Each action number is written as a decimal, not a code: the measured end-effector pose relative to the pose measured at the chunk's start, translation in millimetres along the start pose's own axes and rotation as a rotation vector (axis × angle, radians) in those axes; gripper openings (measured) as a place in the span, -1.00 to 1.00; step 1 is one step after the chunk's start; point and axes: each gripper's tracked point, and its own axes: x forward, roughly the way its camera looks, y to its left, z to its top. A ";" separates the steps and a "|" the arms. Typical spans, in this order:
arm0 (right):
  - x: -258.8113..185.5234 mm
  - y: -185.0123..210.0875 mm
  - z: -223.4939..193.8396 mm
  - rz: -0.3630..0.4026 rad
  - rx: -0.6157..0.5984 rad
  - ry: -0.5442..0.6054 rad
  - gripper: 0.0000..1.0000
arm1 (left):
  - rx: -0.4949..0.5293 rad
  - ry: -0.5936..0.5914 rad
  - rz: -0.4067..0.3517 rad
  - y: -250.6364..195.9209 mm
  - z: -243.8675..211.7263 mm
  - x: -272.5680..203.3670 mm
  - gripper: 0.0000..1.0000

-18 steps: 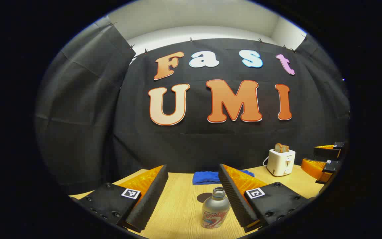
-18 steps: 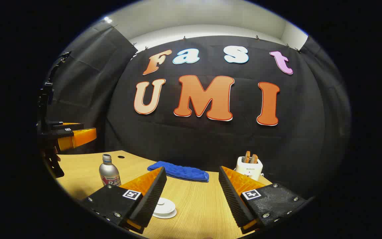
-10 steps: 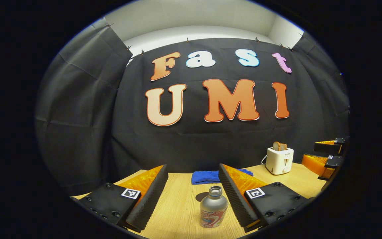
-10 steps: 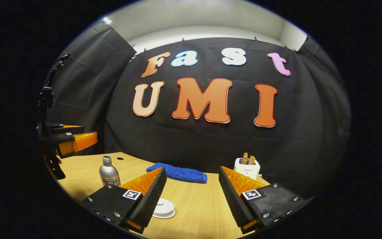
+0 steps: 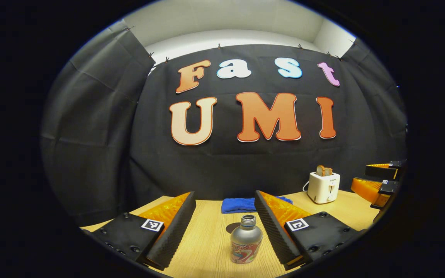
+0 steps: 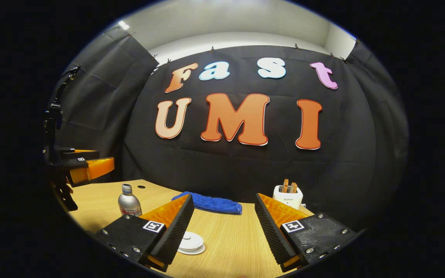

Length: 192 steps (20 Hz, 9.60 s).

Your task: Open the teacup lid with one hand, grasp the water bottle and pour water into the teacup with the other hand; after pouring, place the water bottle on the coaster and then close the teacup lid.

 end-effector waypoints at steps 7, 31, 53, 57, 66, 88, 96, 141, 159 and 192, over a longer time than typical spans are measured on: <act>8.3 26.3 -33.9 0.068 0.018 0.083 0.90 | 0.013 0.004 0.001 1.3 -7.9 -5.8 0.99; 50.6 104.0 -164.7 0.181 0.098 0.440 -0.07 | 0.015 0.114 0.035 20.5 -59.0 -11.7 1.00; 47.5 71.7 -122.3 0.165 0.156 0.351 -0.60 | -0.047 0.238 -0.063 -11.8 -112.9 0.1 0.99; 41.6 44.9 -106.2 0.118 0.152 0.313 -0.61 | -0.041 0.307 -0.093 -26.7 -142.0 5.9 0.99; 26.3 -1.1 -92.3 0.050 0.147 0.285 -0.62 | -0.026 0.424 -0.132 -48.2 -184.7 23.2 1.00; 13.1 -45.4 -89.8 -0.025 0.155 0.251 -0.61 | 0.414 0.368 -0.059 -36.8 -169.8 63.0 0.60; 8.1 -63.2 -99.8 -0.052 0.167 0.259 -0.61 | 0.796 0.325 -0.122 -55.5 -164.2 65.8 0.59; -13.2 -81.8 -101.9 -0.053 0.164 0.261 -0.61 | 1.967 0.063 -0.316 -102.3 -144.0 96.6 0.73; -11.5 -82.6 -103.7 -0.046 0.168 0.265 -0.61 | 2.075 -0.112 -0.225 -122.4 -117.8 76.1 0.63; -13.1 -79.4 -107.2 -0.036 0.163 0.279 -0.61 | 2.224 -0.257 -0.275 -147.6 -176.7 77.9 0.67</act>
